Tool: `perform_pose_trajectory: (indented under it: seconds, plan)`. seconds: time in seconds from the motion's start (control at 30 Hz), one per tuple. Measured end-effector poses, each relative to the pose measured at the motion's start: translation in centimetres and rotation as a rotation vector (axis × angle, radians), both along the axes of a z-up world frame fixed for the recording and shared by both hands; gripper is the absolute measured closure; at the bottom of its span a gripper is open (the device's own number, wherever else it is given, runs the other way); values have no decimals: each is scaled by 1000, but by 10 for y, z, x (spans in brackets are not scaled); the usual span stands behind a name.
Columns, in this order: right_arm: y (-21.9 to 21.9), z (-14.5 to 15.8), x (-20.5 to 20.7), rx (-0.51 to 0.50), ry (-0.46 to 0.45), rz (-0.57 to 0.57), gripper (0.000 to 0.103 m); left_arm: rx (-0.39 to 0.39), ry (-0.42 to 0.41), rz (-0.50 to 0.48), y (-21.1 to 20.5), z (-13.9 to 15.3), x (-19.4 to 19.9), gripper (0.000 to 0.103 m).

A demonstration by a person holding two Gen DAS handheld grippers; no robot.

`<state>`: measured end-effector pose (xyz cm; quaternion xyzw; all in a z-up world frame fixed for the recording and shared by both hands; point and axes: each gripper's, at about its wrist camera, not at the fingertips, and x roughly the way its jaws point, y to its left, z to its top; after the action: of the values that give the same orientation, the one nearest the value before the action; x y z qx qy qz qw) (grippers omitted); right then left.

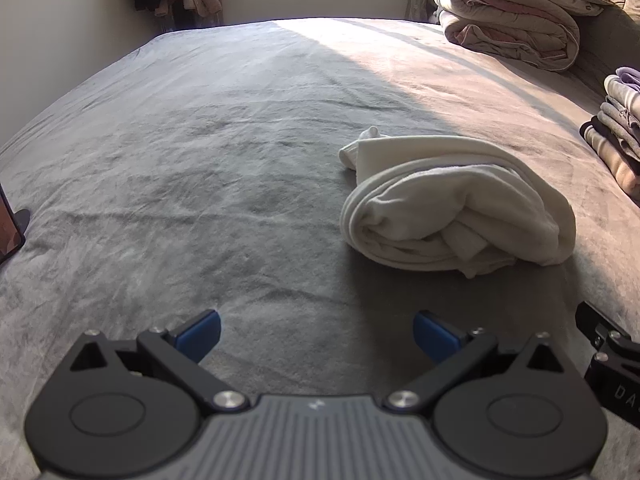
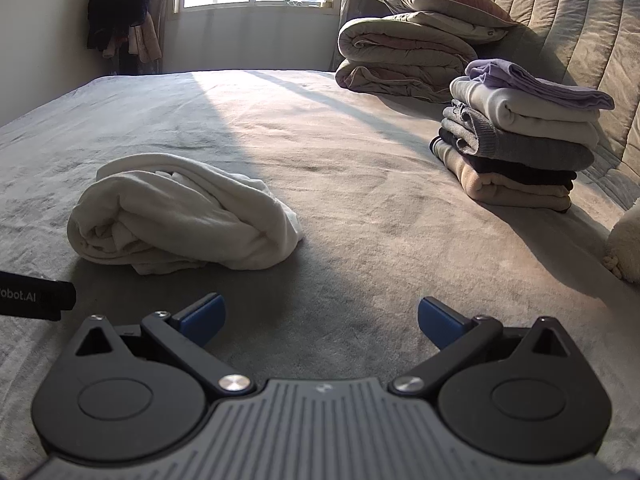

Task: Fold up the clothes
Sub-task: 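Move both grippers toward the crumpled white garment on the bed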

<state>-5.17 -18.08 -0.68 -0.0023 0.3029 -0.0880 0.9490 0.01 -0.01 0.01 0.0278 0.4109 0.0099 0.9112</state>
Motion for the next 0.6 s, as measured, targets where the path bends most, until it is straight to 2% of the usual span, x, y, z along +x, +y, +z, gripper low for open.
perform_pose_trajectory:
  seconds: [0.13, 0.3, 0.4, 0.6]
  plan:
    - [2, -1, 0, -16, 12, 12, 0, -7, 10, -9, 0, 1, 1, 0]
    - [5, 2, 8, -42, 92, 33, 0, -20, 17, -16, 1, 5, 4, 0]
    - [6, 17, 17, -47, 157, 35, 0, -12, 22, -19, 1, 10, 6, 0]
    - [7, 45, 33, -33, 188, 10, 0, 12, 43, -8, 6, 27, 13, 0]
